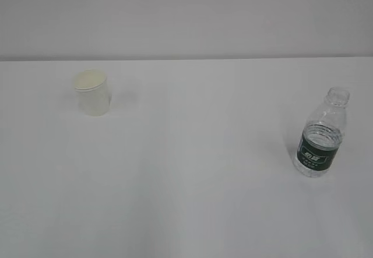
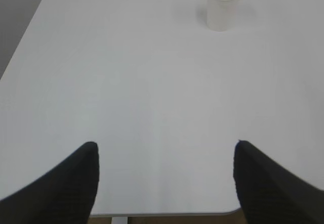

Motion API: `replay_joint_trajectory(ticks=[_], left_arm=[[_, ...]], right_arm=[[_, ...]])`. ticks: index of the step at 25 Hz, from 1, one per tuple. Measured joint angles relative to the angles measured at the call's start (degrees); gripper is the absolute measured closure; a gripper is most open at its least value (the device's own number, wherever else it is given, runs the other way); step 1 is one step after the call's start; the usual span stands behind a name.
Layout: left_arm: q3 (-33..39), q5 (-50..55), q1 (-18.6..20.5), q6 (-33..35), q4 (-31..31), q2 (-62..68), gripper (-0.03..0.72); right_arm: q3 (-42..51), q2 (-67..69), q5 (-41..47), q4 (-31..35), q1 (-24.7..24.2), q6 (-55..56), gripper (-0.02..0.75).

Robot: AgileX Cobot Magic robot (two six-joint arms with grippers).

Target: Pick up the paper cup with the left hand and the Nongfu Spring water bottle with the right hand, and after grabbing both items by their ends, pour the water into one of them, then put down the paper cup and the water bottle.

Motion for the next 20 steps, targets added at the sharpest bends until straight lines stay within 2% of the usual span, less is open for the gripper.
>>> replay_joint_trajectory(ticks=[20], left_arm=[[0.0,0.0,0.0,0.0,0.0,0.0,0.1]], right_arm=[[0.0,0.0,0.0,-0.2,0.0,0.0,0.15]])
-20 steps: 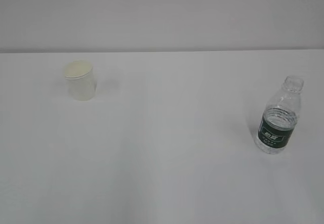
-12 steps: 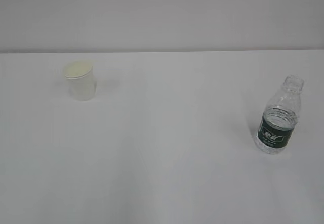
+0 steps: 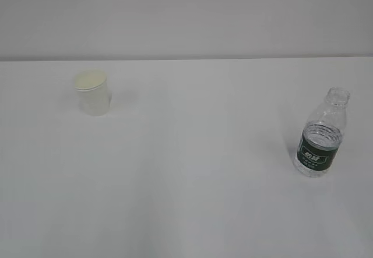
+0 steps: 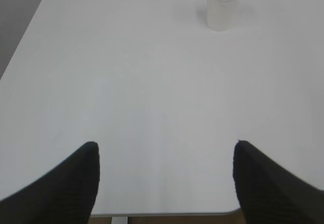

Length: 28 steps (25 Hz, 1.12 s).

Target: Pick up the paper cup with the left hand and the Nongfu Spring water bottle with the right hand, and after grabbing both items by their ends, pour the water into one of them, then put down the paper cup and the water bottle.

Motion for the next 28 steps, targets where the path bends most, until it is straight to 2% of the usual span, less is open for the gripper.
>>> replay_joint_trajectory(ticks=[20,23,28], left_arm=[[0.0,0.0,0.0,0.0,0.0,0.0,0.113],[0.0,0.0,0.0,0.0,0.0,0.0,0.143],[-1.2,-4.5,0.0,0.0,-1.2,0.0,0.205]], right_arm=[[0.1,0.0,-0.1,-1.9,0.0,0.0,0.15],[0.1,0.0,-0.1,-1.5,0.0,0.0,0.15],[-1.0,0.0,-3.0,3.0,0.0,0.0,0.15]])
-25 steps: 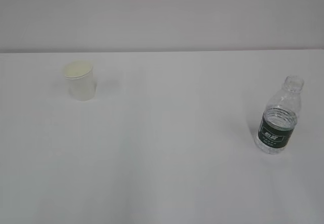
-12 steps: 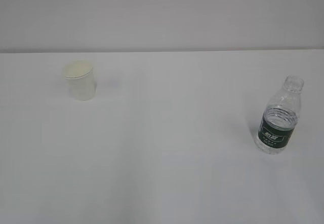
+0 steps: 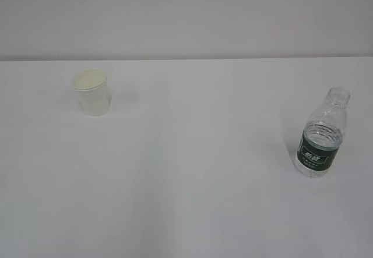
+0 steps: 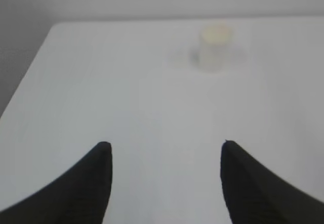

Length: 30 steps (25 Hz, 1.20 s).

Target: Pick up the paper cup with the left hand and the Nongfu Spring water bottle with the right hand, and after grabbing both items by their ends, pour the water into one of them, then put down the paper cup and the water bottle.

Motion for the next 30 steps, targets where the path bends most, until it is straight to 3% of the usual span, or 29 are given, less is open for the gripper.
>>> replay_joint_trajectory(ticks=[9,16,24,30], left_arm=[[-0.6,-12.8,-0.2,0.0,-2.5,10.5,0.221],[-0.6,-27.2,-0.2,0.0,-5.8,16.8,0.228],[-0.6,-35.8,-0.3,0.0,-5.7,22.2,0.242],[-0.6,-45.1,-3.2,0.0,-5.8,31.3,0.243]], right_arm=[[-2.9,4.9,-12.3,5.8,0.0,0.0,0.15],[-2.9,11.1,-31.7,7.3,0.0,0.0,0.15],[-2.9,16.2,-38.6,8.9,0.0,0.0,0.15],[-2.9,22.4,-44.4,8.9,0.0,0.0,0.15]])
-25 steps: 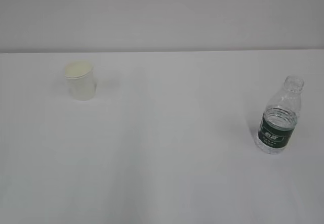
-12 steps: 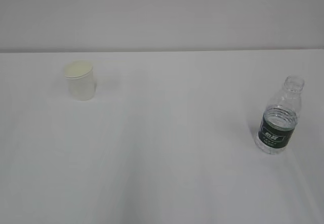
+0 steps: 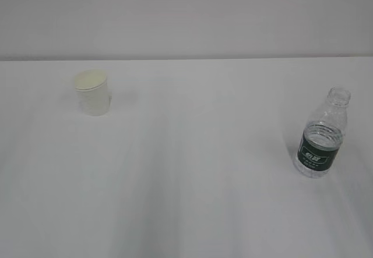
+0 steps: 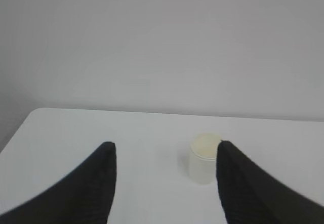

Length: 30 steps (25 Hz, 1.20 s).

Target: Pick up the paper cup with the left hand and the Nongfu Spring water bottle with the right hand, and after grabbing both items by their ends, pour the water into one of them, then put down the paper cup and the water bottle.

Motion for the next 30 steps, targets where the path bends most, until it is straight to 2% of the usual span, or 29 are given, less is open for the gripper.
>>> replay_joint_trajectory(ticks=[6,10,14,16,21,30], left_arm=[[0.0,-12.2,-3.8,0.0,-1.9,12.0,0.244],[0.0,-20.8,-7.0,0.0,-2.5,18.7,0.246],[0.0,-29.1,-10.3,0.0,-2.5,23.6,0.246],[0.0,-31.1,-11.4,0.0,-2.0,26.3,0.246],[1.5,-37.0,-12.4,0.0,-1.5,32.1,0.246],[9.2,-48.4,-12.5,-1.7,-2.9,33.2,0.246]], right_arm=[[0.0,10.0,-11.5,3.4,0.0,0.0,0.15],[0.0,16.2,-15.9,5.4,0.0,0.0,0.15],[0.0,19.7,-19.5,5.6,0.0,0.0,0.154],[0.6,20.4,-21.5,3.5,0.0,0.0,0.175],[5.6,22.1,-24.6,0.3,0.0,0.3,0.223],[13.9,22.8,-30.5,-4.2,0.0,3.0,0.227]])
